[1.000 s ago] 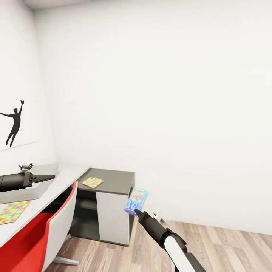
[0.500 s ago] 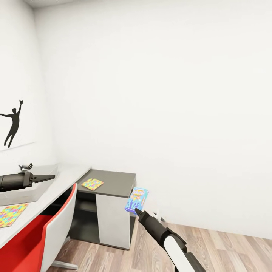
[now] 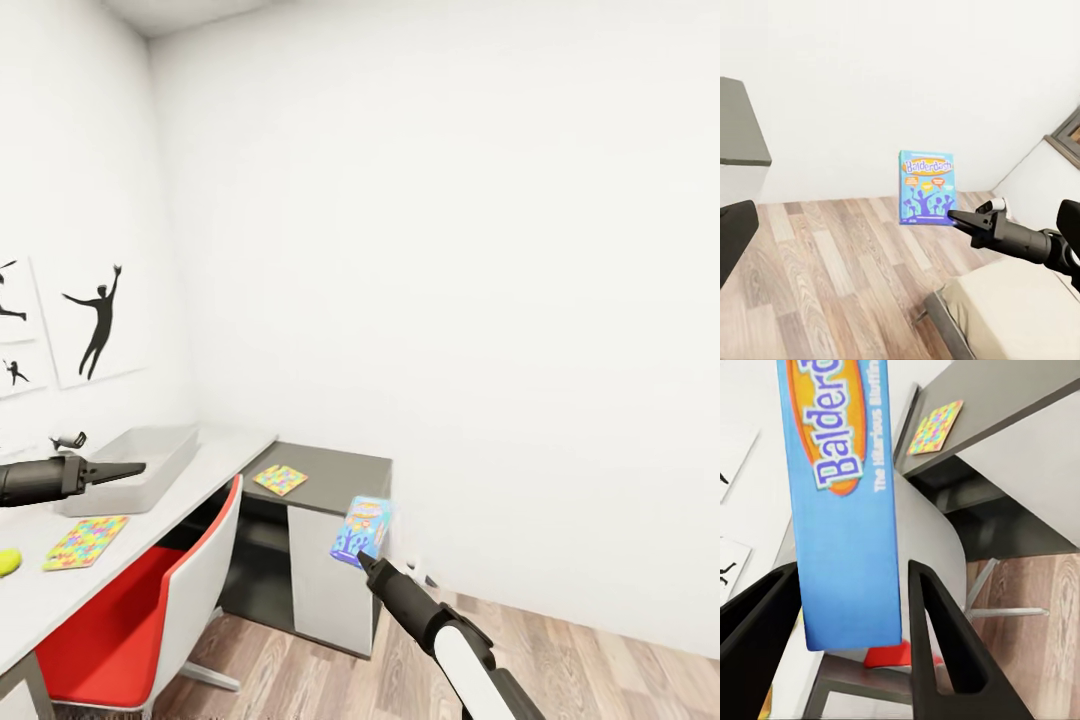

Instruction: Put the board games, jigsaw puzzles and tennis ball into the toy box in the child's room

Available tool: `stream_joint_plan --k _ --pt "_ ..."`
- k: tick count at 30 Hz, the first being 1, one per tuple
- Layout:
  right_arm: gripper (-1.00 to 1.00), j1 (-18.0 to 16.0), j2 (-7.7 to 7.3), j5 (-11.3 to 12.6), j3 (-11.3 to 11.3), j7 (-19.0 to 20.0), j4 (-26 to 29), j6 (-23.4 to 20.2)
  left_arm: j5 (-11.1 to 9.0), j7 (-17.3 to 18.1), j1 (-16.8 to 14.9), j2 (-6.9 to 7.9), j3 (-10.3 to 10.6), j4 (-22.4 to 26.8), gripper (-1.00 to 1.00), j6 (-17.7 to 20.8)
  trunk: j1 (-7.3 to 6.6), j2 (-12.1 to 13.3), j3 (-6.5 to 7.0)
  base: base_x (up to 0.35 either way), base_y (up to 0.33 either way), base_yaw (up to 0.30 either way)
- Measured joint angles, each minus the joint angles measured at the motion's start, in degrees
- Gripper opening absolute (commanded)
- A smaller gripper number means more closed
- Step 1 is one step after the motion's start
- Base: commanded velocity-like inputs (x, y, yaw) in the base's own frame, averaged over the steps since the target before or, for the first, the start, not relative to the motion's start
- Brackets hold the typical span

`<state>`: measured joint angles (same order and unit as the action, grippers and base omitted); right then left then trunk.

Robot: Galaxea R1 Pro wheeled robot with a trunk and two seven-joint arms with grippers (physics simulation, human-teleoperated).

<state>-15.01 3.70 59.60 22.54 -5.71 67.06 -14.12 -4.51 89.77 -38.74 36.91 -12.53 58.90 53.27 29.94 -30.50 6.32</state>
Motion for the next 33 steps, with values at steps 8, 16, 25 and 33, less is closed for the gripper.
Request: stream_joint_plan --k 8,16,25,33 --pt "-1.0 0.0 0.0 -0.06 0.0 0.0 -0.02 0.0 0.0 0.0 0.0 0.0 0.0 0.0 1.0 0.0 0.0 0.0 -0.19 0.0 0.0 0.271" --pt "-1.0 0.0 0.0 -0.04 0.0 0.0 -0.03 0.0 0.0 0.0 0.0 0.0 0.02 0.0 1.0 0.0 0.0 0.0 -0.41 0.0 0.0 0.236" --pt "-1.0 0.0 0.0 -0.04 0.0 0.0 -0.01 0.0 0.0 0.0 0.0 0.0 0.0 0.0 1.0 0.0 0.0 0.0 -0.73 0.0 0.0 0.185" --pt "-1.0 0.0 0.06 -0.04 0.0 0.07 0.02 0.02 -0.03 -0.01 0.01 0.0 0.03 -0.02 1.0 0.0 0.0 0.0 -1.07 0.008 -0.13 0.099"
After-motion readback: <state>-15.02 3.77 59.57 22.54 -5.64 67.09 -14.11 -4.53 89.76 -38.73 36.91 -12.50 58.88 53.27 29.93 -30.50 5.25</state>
